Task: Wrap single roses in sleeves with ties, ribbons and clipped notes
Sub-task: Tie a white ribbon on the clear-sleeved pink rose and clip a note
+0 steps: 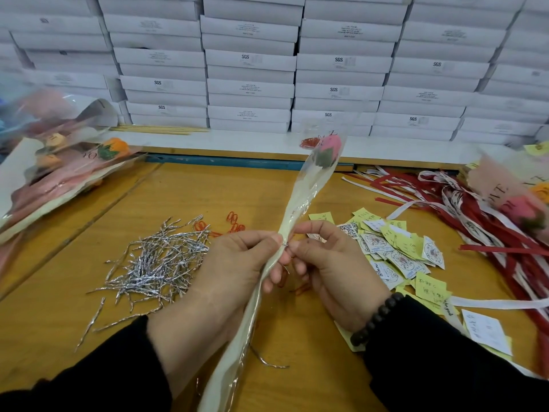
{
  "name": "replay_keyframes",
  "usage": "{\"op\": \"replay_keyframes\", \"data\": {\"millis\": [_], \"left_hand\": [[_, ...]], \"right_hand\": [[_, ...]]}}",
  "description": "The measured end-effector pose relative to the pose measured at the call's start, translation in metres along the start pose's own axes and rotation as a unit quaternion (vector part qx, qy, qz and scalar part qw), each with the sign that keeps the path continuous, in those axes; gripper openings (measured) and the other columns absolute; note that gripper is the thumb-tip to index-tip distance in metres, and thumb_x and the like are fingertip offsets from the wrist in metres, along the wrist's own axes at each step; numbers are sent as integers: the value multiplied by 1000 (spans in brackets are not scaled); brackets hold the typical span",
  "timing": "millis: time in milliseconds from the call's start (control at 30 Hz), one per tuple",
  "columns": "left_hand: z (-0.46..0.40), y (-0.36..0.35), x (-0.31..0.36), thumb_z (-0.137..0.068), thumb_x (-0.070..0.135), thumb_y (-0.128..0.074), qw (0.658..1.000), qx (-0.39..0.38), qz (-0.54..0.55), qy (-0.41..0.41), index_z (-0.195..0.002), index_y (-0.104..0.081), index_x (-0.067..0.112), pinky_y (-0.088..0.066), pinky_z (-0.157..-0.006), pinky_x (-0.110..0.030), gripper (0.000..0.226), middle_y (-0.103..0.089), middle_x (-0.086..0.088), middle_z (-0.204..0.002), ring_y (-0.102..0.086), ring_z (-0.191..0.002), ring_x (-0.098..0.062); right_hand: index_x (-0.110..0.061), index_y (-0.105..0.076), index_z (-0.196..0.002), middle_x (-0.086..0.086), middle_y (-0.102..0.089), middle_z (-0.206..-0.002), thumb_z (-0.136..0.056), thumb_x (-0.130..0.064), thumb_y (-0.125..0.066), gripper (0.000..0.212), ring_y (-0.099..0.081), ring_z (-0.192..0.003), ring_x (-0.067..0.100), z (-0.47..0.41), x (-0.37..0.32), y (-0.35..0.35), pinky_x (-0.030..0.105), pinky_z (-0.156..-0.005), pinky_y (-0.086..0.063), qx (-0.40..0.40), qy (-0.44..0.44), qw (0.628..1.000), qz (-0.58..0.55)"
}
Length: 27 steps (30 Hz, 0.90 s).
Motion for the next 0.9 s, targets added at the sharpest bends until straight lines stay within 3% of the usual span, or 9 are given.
{"op": "replay_keyframes", "data": {"millis": [100,167,267,333,467,600,733,800,900], "left_hand": [[0,-1,0,-89,7,-56,1000,6,-16,-11,-58,-71,9,-33,-33,-15,34,-54,-6,-45,-39,-31,-9],[0,0,1,-88,7,-58,999,21,-25,-16,-57,-71,10,-33,-33,-15,34,-54,-7,-45,-39,-30,-10],[-2,5,3,-87,6,-59,998,56,-13,-19,-58,-69,8,-33,-33,-15,31,-56,-10,-47,-38,-31,-12],[-2,6,3,-87,6,-59,998,65,-5,-18,-63,-68,4,-33,-33,-15,26,-55,-10,-46,-38,-30,-12],[-1,3,2,-87,8,-59,999,51,1,-12,-56,-69,5,-34,-33,-16,33,-54,-14,-49,-39,-31,-13],[2,-1,1,-87,10,-58,999,40,8,0,-54,-68,6,-34,-32,-15,35,-51,-12,-45,-38,-30,-12],[3,-1,1,-88,10,-58,999,38,15,9,-54,-67,4,-34,-33,-14,35,-51,-11,-44,-38,-30,-12],[3,-1,2,-87,10,-58,999,36,22,14,-54,-67,3,-34,-33,-14,35,-51,-12,-44,-38,-30,-12],[3,-2,2,-87,9,-57,999,32,27,17,-58,-66,2,-35,-32,-15,32,-52,-11,-44,-39,-29,-12]], "right_hand": [[-9,-49,-93,6,-57,-55,-86,8,-51,19,-45,-39,9,0,0,-2,18,-40,-35,0,-51,997,-56],[-12,-51,-89,3,-59,-62,-88,0,-54,12,-50,-44,8,2,-3,-2,19,-43,-41,20,4,997,74],[-24,-53,-79,-8,-55,-79,-85,-9,-62,19,-51,-58,2,6,-10,-4,19,-53,-44,54,151,925,345],[-30,-49,-75,-13,-50,-87,-82,-4,-63,30,-50,-65,4,9,-11,-9,15,-54,-40,43,207,879,427],[-22,-55,-81,-11,-50,-84,-82,-6,-62,18,-48,-69,7,14,-12,-12,20,-62,-42,61,297,809,504],[-11,-59,-81,0,-54,-76,-82,-5,-61,7,-51,-66,18,18,-17,-13,37,-59,-47,66,340,759,551],[-7,-63,-73,4,-58,-69,-80,-10,-62,7,-54,-57,23,21,-22,-14,32,-50,-47,73,399,694,595],[-7,-65,-73,5,-59,-69,-81,-12,-61,9,-55,-57,23,22,-22,-14,31,-51,-47,71,407,685,600],[-6,-66,-76,5,-59,-71,-82,-12,-59,12,-56,-62,22,19,-21,-12,36,-55,-49,44,381,729,567]]}}
Point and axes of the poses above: each hand's wrist, its own z-axis away from the middle knuckle, its own y-axis out of the back of the hand, x = y × z, the point moved 3 cm from there along -z, towards the middle knuckle
